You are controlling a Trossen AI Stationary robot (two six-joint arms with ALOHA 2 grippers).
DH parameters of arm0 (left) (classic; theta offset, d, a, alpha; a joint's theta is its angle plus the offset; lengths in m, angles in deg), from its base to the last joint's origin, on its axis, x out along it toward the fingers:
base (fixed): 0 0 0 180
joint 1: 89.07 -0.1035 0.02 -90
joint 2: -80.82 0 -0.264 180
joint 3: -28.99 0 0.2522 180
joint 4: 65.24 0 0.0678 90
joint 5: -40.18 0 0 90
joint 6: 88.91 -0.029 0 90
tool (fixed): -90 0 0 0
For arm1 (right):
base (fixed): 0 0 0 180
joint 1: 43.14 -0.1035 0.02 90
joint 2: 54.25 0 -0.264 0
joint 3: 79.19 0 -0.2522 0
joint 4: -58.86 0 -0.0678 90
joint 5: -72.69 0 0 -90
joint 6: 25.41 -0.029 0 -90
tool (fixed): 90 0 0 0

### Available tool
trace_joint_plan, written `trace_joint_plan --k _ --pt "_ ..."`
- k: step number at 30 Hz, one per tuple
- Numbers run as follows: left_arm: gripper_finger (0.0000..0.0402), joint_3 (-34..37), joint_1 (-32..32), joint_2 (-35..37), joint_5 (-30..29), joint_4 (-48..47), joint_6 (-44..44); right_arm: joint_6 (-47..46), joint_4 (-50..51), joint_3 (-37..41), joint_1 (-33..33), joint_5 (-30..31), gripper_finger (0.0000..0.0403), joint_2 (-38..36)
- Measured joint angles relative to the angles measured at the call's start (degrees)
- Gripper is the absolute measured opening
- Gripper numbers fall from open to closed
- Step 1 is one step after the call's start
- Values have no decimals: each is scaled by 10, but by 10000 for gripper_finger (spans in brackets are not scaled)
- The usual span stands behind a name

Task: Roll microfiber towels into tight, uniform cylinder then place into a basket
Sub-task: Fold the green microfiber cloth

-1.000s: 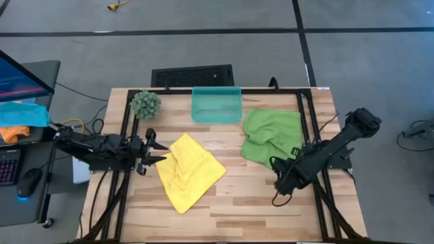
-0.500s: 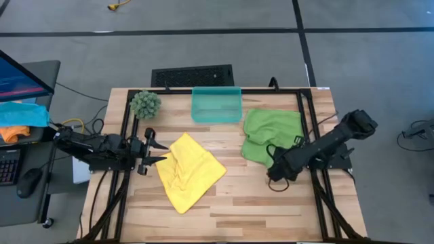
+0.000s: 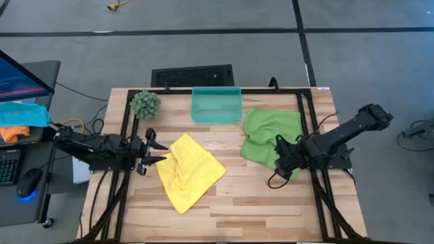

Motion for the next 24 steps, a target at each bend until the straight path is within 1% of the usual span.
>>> trace_joint_plan --k 3,9,12,17,24 --pt "167 0 0 0 0 0 0 -10 -15 0 -13 0 128 9" --pt "167 0 0 0 0 0 1 -12 -13 0 -32 1 137 62" --pt "167 0 0 0 0 0 1 -12 -24 0 -36 2 141 87" --pt "167 0 0 0 0 0 1 -6 -71 0 -35 0 140 124" --pt "167 0 0 0 0 0 2 20 -83 0 -34 -16 143 178"
